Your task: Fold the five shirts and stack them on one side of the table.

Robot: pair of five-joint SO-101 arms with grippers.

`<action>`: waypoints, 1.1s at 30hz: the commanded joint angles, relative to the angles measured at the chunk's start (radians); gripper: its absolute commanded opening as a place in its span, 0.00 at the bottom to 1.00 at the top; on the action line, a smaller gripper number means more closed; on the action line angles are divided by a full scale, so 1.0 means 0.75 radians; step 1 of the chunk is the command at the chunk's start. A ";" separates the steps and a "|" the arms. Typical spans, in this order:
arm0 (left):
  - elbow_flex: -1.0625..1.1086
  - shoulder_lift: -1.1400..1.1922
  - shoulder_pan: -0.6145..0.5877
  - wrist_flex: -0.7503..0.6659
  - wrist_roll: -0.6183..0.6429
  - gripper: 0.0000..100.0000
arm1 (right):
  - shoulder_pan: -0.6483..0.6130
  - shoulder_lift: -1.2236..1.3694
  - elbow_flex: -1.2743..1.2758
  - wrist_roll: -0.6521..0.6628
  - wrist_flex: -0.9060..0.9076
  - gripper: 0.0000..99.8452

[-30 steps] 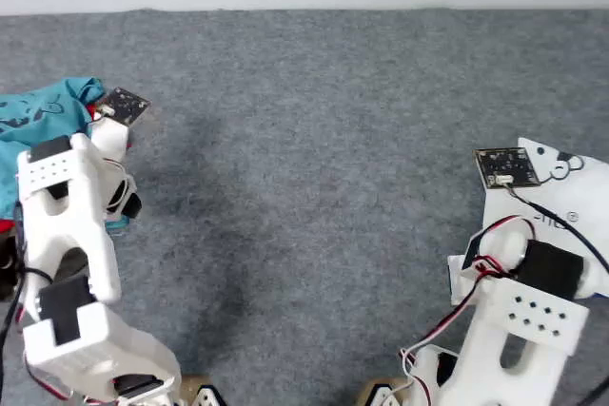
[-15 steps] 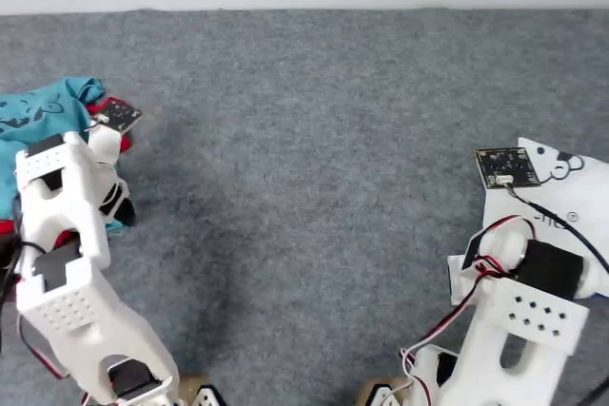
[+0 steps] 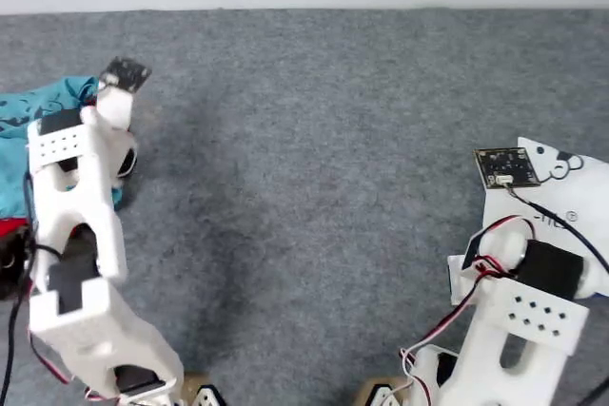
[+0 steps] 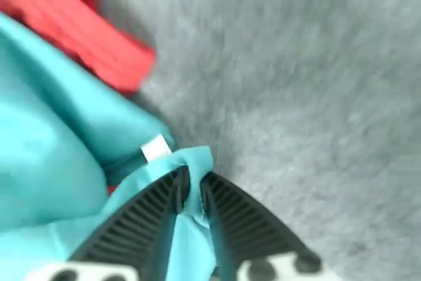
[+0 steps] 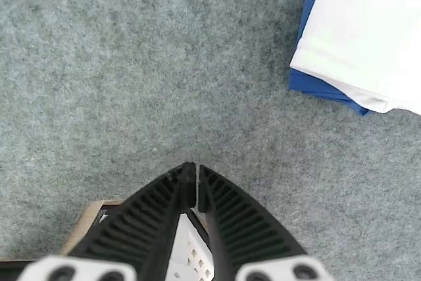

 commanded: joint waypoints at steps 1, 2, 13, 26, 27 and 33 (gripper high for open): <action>-0.062 -0.229 0.094 -0.018 0.104 0.01 | -0.013 -0.024 -0.004 -0.012 0.052 0.01; -0.071 -0.268 0.125 -0.018 0.131 0.01 | -0.013 -0.024 -0.004 -0.012 0.052 0.01; -0.408 -0.477 0.556 -0.012 0.215 0.01 | -0.013 -0.024 -0.004 -0.012 0.052 0.01; -0.772 -0.489 1.174 0.121 0.215 0.01 | -0.013 -0.024 -0.004 -0.012 0.052 0.01; -0.809 -0.489 1.217 0.149 0.213 0.01 | -0.013 -0.024 -0.004 -0.012 0.052 0.01; -0.875 -0.487 1.287 0.387 0.213 0.01 | -0.013 -0.024 -0.004 -0.012 0.052 0.01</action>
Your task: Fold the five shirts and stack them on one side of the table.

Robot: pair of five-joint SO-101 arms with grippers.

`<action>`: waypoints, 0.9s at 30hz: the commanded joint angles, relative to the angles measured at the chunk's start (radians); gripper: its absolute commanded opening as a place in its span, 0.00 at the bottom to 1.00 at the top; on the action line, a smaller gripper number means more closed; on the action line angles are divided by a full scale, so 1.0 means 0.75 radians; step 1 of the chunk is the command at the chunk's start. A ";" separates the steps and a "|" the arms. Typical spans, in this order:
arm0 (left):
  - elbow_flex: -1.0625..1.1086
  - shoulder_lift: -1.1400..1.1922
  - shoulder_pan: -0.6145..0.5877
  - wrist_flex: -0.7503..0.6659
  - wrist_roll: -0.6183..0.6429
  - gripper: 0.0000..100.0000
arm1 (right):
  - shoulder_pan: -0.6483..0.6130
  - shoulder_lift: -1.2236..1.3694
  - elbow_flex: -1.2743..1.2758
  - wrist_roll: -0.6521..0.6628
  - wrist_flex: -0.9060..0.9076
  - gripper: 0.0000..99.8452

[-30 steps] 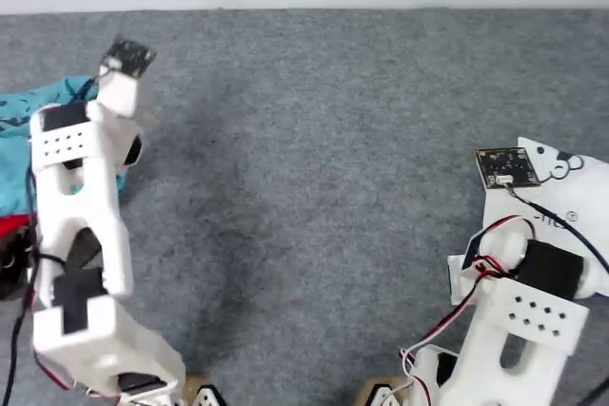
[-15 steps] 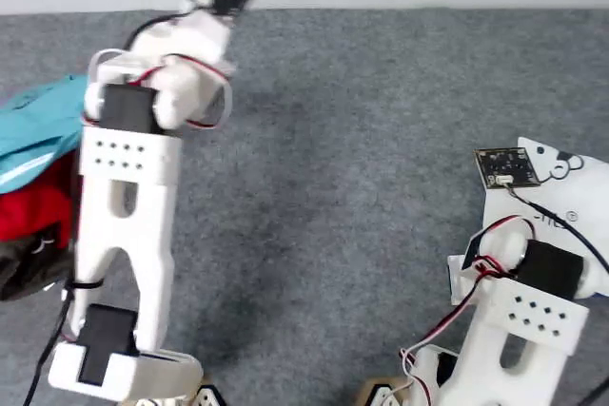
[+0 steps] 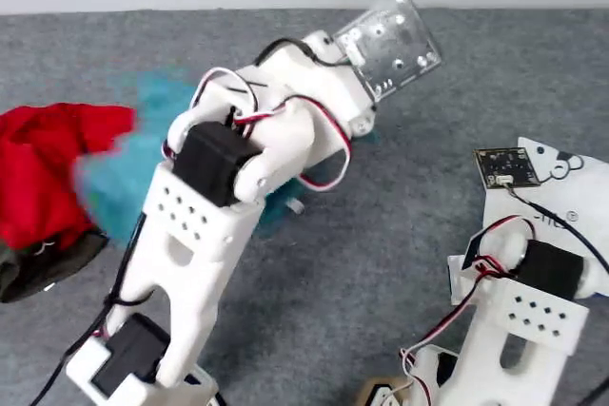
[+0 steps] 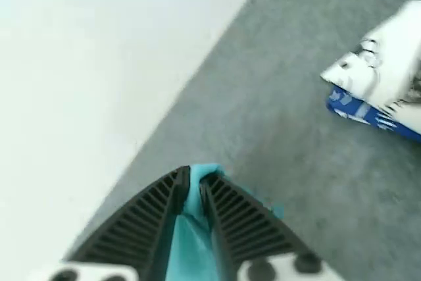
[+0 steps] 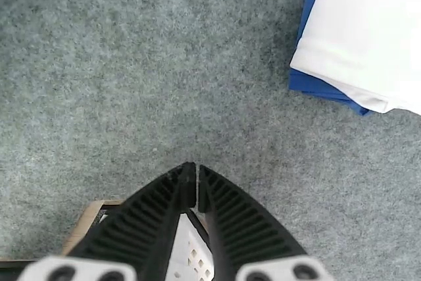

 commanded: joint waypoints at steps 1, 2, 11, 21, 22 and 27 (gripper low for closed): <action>-0.066 -0.070 0.012 0.180 0.006 0.01 | -0.013 -0.024 -0.004 -0.012 0.052 0.01; -0.066 -0.070 0.010 0.254 0.004 0.01 | -0.013 -0.024 -0.004 -0.012 0.052 0.01; 0.148 -0.262 -0.331 0.434 0.014 0.01 | -0.021 -0.024 -0.004 -0.014 0.050 0.01; 0.801 -0.784 -0.839 0.426 -0.160 0.01 | -0.398 -0.011 -0.014 -0.014 0.003 0.01; 0.844 -0.814 -0.910 0.415 -0.170 0.01 | -0.461 -0.009 -0.014 -0.014 -0.028 0.01; 1.010 -0.874 -1.240 0.303 -0.174 0.01 | -0.707 0.017 -0.008 -0.049 -0.191 0.01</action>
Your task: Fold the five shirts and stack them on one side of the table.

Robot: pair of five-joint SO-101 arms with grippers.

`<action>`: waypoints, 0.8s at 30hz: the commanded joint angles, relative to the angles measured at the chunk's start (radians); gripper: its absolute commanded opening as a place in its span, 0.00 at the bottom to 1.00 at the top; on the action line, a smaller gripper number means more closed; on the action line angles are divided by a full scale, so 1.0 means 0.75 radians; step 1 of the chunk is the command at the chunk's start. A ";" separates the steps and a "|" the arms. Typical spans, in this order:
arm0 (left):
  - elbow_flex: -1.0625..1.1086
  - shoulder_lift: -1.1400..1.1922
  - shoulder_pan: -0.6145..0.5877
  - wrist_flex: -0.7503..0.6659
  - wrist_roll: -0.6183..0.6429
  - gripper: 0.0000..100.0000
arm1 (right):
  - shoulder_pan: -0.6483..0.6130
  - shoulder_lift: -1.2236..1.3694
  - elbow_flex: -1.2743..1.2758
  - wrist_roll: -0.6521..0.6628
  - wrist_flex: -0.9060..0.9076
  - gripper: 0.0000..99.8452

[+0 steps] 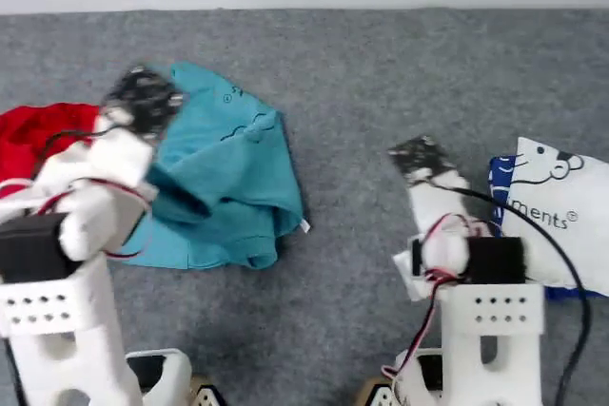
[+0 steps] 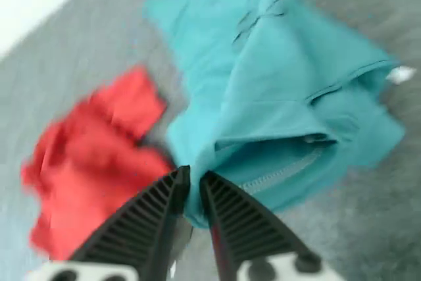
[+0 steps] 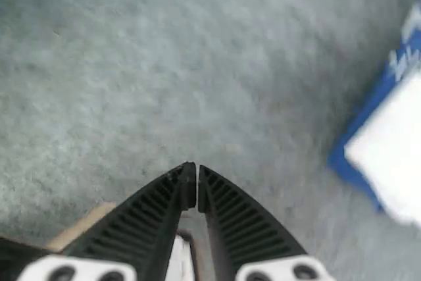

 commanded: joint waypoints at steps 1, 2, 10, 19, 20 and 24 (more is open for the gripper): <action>0.064 -0.051 -0.229 -0.106 -0.014 0.01 | -0.181 0.048 -0.010 -0.027 -0.091 0.01; 0.077 -0.051 -0.286 -0.127 -0.012 0.01 | -0.234 0.091 -0.012 -0.027 -0.103 0.01; 0.173 -0.049 -0.569 -0.248 -0.006 0.01 | -0.512 0.578 -0.172 -0.027 -0.277 0.03; 0.222 -0.047 -0.786 -0.364 -0.006 0.01 | -0.662 1.177 -0.653 -0.031 -0.279 0.19; 0.222 -0.047 -0.800 -0.372 -0.006 0.01 | -0.678 1.226 -0.706 -0.031 -0.279 0.19; 0.230 -0.047 -0.806 -0.383 -0.010 0.01 | -0.756 1.398 -0.900 -0.031 -0.277 0.19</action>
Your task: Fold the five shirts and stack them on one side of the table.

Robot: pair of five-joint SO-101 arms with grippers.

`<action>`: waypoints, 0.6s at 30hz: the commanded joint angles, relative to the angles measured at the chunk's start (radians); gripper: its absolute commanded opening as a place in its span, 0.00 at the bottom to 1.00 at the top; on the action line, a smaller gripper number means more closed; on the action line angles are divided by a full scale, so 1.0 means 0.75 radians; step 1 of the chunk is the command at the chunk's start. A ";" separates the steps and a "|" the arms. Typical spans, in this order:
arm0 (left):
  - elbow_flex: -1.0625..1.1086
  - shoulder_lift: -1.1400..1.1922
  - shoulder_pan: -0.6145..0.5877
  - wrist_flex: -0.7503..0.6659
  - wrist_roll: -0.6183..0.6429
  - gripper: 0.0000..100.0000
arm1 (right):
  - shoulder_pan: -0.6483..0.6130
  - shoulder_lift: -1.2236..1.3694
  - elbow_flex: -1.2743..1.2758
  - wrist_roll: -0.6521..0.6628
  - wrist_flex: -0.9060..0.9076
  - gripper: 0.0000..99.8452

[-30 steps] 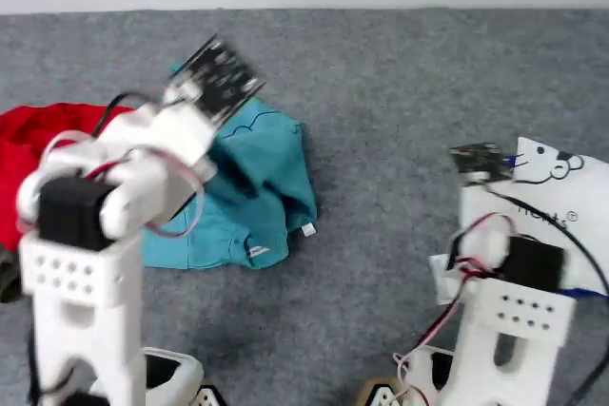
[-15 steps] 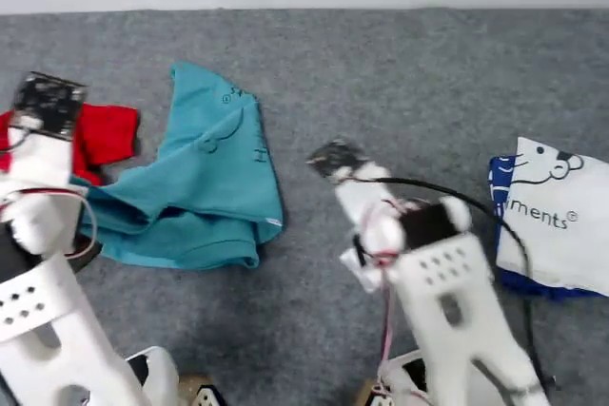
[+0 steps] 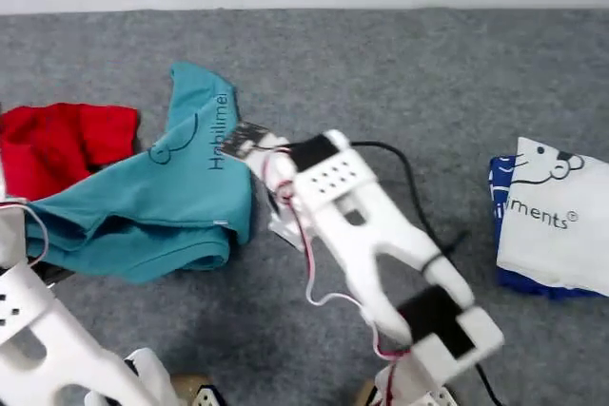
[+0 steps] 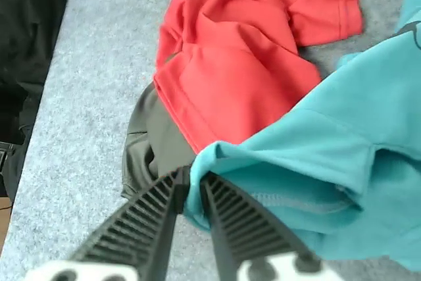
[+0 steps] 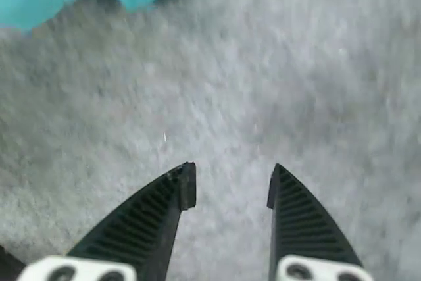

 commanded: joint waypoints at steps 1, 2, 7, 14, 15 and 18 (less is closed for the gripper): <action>0.007 -0.035 -0.012 -0.041 -0.012 0.01 | -0.075 0.105 -0.211 -0.014 -0.005 0.19; 0.019 -0.035 -0.012 -0.041 -0.012 0.01 | -0.095 0.142 -0.245 -0.016 -0.005 0.19; 0.097 -0.039 -0.014 -0.070 -0.010 0.01 | -0.169 0.302 -0.401 -0.016 -0.005 0.19; 0.120 -0.039 -0.063 -0.070 -0.010 0.01 | -0.240 0.441 -0.579 -0.018 -0.007 0.19; 0.120 -0.039 -0.070 -0.070 -0.010 0.01 | -0.255 0.455 -0.599 -0.018 -0.007 0.19; 0.122 -0.039 -0.070 -0.070 -0.010 0.01 | -0.294 0.496 -0.642 -0.020 -0.007 0.19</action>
